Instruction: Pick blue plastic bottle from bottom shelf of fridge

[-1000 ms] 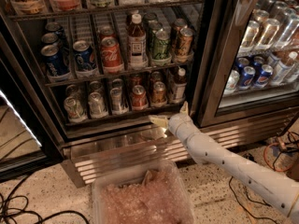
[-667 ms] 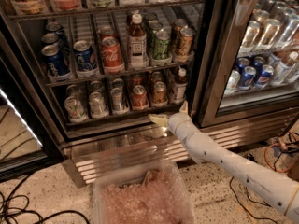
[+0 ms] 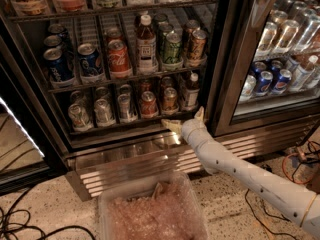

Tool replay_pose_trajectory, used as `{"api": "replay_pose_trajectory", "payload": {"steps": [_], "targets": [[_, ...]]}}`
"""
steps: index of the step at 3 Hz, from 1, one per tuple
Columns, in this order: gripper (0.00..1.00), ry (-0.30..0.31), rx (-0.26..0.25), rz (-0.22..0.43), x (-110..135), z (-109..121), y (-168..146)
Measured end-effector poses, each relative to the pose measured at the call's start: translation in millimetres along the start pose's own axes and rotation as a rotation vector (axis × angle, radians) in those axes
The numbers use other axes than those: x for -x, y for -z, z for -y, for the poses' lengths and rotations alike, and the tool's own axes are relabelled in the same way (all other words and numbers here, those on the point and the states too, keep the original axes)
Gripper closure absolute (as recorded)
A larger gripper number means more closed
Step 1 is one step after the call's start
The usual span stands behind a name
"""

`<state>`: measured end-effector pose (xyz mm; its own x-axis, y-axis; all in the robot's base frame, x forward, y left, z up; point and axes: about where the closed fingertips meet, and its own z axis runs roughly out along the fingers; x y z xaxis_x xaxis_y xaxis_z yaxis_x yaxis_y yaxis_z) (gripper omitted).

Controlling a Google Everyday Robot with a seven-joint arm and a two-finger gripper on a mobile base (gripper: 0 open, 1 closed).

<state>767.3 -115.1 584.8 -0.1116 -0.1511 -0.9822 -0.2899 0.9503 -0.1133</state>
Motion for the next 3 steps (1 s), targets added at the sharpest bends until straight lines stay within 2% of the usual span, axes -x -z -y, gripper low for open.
{"api": "replay_pose_trajectory", "payload": {"steps": [1, 2, 3], "targets": [[0.12, 0.006, -0.039, 0.007, 0.2, 11.0, -4.9], [0.09, 0.01, -0.068, 0.015, 1.6, 18.5, -8.3], [0.11, 0.016, -0.104, 0.03, 5.8, 27.5, -12.4]]}}
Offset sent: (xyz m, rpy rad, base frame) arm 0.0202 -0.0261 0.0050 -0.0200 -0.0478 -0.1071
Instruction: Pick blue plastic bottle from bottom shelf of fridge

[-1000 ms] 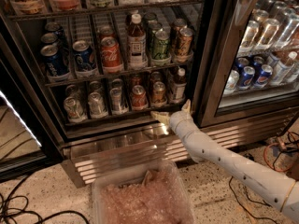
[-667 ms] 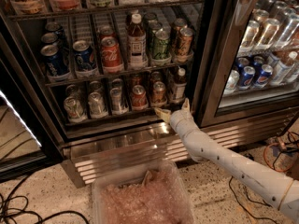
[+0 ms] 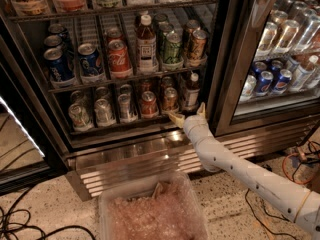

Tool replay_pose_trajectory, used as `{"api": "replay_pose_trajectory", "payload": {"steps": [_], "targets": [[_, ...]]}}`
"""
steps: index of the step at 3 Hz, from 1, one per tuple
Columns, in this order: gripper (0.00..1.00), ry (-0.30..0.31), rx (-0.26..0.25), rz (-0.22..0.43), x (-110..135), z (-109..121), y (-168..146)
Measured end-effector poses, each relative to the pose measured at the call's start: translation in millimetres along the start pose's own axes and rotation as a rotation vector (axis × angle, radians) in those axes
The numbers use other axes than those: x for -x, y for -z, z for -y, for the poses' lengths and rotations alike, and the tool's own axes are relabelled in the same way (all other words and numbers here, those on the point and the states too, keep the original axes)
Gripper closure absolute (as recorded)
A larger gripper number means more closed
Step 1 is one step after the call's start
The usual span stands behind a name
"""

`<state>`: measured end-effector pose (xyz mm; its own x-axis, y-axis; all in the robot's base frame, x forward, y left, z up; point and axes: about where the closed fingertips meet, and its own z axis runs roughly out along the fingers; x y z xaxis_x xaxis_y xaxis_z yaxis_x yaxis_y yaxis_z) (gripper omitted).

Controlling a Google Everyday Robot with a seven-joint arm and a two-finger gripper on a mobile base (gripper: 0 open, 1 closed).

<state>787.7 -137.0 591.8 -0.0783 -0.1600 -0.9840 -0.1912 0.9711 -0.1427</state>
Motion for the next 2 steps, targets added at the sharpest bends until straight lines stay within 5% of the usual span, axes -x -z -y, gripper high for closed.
{"api": "replay_pose_trajectory", "payload": {"steps": [2], "targets": [[0.22, -0.001, -0.042, 0.024, 4.8, 8.2, -6.3]]}}
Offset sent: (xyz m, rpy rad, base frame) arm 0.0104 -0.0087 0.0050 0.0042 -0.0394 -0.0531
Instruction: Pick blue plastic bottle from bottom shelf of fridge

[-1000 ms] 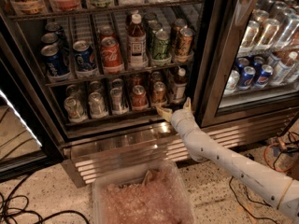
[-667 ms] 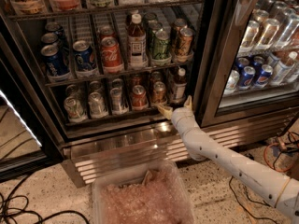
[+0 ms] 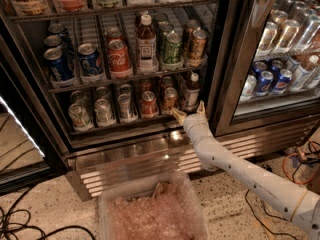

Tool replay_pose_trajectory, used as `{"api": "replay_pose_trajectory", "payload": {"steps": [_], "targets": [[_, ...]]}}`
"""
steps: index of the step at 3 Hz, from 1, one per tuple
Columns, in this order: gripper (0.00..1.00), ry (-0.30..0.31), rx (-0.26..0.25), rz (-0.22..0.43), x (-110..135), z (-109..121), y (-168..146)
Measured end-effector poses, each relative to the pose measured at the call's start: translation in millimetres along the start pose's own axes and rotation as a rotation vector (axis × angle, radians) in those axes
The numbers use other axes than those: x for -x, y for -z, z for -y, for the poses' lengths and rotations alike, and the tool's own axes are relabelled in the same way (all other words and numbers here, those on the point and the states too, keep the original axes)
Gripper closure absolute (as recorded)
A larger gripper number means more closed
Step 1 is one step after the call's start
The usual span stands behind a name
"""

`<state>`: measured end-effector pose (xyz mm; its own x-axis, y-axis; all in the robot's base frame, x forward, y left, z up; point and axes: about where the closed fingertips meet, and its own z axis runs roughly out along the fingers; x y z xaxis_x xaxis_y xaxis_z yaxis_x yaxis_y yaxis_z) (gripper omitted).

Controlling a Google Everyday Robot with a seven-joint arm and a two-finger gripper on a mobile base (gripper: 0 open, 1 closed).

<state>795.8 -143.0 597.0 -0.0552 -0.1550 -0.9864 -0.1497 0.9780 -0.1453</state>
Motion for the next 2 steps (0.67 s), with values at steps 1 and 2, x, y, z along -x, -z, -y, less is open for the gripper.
{"api": "replay_pose_trajectory", "payload": {"steps": [1, 2], "targets": [[0.31, 0.0, 0.0, 0.0, -0.2, -0.3, -0.2], [0.34, 0.0, -0.004, 0.002, -1.9, -2.2, -3.2]]}}
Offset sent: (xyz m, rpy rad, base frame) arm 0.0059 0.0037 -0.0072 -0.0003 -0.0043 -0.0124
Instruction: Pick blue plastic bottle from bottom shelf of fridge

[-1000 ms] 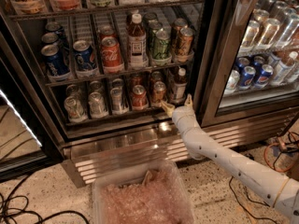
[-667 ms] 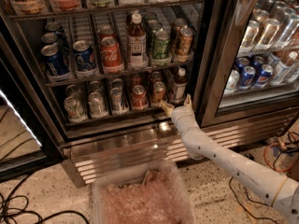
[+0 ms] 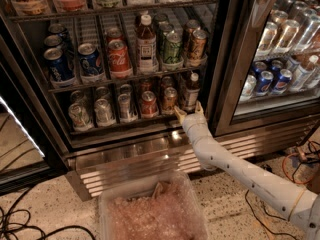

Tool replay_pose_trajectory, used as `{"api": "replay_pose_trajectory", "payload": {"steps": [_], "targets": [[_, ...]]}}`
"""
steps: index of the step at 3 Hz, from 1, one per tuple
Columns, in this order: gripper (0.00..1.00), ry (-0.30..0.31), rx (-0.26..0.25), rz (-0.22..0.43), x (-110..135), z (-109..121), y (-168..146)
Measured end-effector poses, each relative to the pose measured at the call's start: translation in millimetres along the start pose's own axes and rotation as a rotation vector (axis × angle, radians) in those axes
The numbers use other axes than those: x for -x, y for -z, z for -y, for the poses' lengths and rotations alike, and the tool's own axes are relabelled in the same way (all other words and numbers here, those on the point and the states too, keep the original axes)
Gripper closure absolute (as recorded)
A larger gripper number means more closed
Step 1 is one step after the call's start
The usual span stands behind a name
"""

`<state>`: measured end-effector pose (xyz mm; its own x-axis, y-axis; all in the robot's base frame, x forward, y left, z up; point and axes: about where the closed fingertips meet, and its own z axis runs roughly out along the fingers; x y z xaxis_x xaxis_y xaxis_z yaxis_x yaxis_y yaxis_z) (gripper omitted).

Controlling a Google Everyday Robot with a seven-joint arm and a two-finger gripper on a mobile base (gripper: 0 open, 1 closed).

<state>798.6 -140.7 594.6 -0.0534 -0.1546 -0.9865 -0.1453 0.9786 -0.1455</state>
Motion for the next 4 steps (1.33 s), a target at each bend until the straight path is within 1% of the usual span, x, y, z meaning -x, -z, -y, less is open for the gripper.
{"api": "replay_pose_trajectory", "payload": {"steps": [1, 2, 3, 4], "targets": [[0.37, 0.003, -0.007, 0.005, 0.3, 0.9, -3.4], [0.36, 0.011, -0.024, 0.017, 3.2, 7.2, -8.4], [0.37, 0.022, -0.047, 0.033, 8.1, 16.9, -13.1], [0.35, 0.028, -0.075, 0.045, 11.8, 27.5, -17.0]]}}
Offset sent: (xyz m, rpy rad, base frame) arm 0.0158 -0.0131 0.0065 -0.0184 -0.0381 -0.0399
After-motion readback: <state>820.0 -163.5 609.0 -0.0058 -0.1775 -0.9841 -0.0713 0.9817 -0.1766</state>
